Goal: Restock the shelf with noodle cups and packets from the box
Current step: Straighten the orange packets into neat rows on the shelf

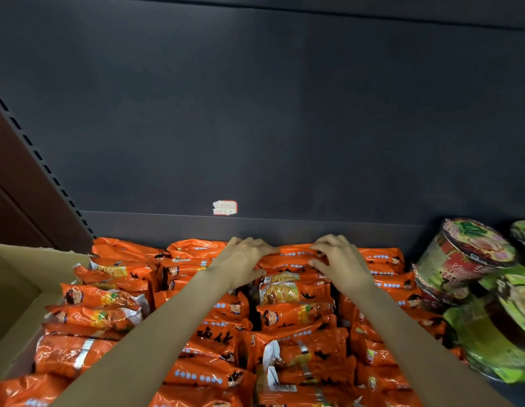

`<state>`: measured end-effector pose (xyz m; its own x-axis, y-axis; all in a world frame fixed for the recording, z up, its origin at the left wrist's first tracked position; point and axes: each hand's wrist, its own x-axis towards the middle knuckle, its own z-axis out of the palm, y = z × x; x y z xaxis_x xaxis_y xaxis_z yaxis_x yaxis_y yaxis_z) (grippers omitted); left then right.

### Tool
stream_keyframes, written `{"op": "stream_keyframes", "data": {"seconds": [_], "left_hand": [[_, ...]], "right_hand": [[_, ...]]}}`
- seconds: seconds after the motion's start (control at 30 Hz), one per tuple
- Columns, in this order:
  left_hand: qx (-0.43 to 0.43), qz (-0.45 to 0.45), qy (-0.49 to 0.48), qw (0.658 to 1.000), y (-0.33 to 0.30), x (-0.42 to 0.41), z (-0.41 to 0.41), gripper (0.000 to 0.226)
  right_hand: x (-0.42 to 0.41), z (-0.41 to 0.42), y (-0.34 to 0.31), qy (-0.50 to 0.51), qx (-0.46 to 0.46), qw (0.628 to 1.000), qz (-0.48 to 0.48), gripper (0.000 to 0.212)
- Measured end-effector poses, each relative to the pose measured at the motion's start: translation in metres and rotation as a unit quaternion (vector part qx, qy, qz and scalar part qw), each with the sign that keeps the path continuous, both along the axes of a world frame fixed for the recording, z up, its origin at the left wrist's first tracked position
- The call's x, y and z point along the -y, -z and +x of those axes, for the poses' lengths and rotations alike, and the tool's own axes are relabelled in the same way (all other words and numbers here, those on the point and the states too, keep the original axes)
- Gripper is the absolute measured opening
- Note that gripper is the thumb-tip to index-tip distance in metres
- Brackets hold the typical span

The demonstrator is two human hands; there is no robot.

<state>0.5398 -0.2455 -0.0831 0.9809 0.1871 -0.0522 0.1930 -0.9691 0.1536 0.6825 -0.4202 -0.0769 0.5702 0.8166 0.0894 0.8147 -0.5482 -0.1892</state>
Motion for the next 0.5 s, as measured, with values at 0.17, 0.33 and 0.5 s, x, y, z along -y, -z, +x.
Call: {"op": "stream_keyframes", "data": {"seconds": [0.17,0.33,0.5], "left_hand": [[0.007,0.047,0.019,0.999,0.000,0.002,0.008,0.055],[0.019,0.035,0.027,0.999,0.001,0.013,0.022,0.049],[0.030,-0.011,0.015,0.999,-0.001,0.011,0.020,0.045]], "right_hand": [[0.002,0.000,-0.001,-0.015,0.040,0.998,-0.043,0.042],[0.007,0.004,-0.002,-0.018,0.089,0.994,-0.054,0.018],[0.011,0.004,0.001,0.007,0.052,0.998,-0.032,0.024]]}}
